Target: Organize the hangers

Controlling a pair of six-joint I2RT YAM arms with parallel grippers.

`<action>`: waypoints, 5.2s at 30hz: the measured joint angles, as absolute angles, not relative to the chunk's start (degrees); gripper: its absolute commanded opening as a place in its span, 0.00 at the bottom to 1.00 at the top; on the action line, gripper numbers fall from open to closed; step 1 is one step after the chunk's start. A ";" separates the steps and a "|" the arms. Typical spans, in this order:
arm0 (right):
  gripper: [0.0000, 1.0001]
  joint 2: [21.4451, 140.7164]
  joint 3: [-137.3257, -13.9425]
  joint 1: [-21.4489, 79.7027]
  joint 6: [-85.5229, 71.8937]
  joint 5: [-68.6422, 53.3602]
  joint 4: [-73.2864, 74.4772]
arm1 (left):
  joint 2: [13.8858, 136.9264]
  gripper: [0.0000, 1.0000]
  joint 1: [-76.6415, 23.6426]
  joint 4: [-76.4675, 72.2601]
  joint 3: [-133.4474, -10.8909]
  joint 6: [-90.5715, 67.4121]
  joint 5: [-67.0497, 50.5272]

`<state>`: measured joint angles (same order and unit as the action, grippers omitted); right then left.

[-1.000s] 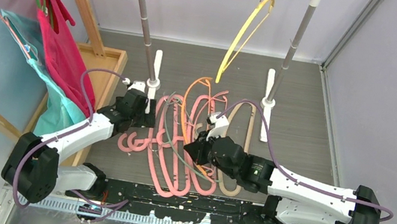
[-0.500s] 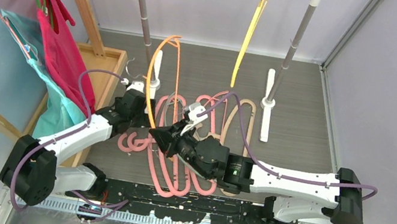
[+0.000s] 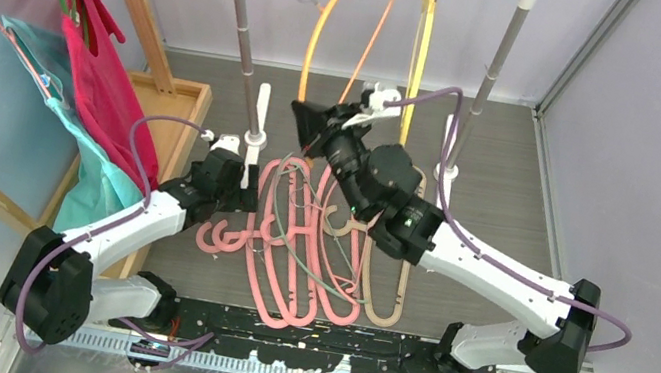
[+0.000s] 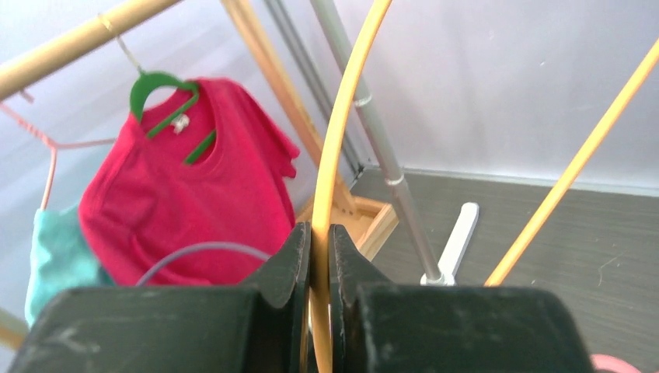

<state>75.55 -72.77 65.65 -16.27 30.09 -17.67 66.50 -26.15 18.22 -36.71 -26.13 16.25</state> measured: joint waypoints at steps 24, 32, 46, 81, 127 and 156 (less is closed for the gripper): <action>0.01 82.65 -79.22 51.96 -25.43 14.26 -17.08 | 66.50 0.98 -26.15 18.24 -36.71 -25.96 16.29; 0.01 82.94 -79.18 48.90 -28.29 15.07 -17.72 | 66.48 0.98 -26.15 18.24 -36.71 -25.91 16.32; 0.71 79.42 -71.44 45.08 -32.84 16.93 -18.26 | 66.08 0.98 -26.15 18.24 -36.71 -25.93 16.29; 0.66 70.65 -36.47 69.04 -21.34 17.80 8.99 | 72.42 0.98 -26.15 17.50 -36.73 -26.13 16.32; 0.01 55.51 -33.45 68.58 -27.27 23.35 6.48 | 71.35 0.98 -26.15 17.37 -36.38 -26.22 16.32; 0.01 54.89 -45.78 73.82 -21.76 25.12 -5.54 | 71.00 0.98 -26.15 16.95 -35.22 -27.68 17.41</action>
